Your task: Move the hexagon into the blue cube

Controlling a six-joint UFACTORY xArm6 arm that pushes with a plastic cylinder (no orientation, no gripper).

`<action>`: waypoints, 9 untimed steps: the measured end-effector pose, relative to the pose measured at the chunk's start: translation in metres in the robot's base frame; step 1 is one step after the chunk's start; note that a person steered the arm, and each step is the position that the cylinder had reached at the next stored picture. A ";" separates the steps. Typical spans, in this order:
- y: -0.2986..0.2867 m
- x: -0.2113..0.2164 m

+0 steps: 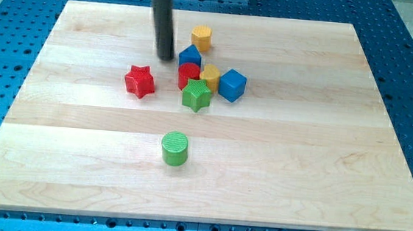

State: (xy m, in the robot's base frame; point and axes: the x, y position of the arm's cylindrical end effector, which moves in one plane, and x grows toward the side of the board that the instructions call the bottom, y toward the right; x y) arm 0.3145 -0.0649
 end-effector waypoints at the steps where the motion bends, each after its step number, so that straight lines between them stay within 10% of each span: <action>1: 0.011 -0.006; 6: 0.007 -0.033; 9: 0.141 -0.010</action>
State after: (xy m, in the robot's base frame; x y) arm 0.3042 0.0759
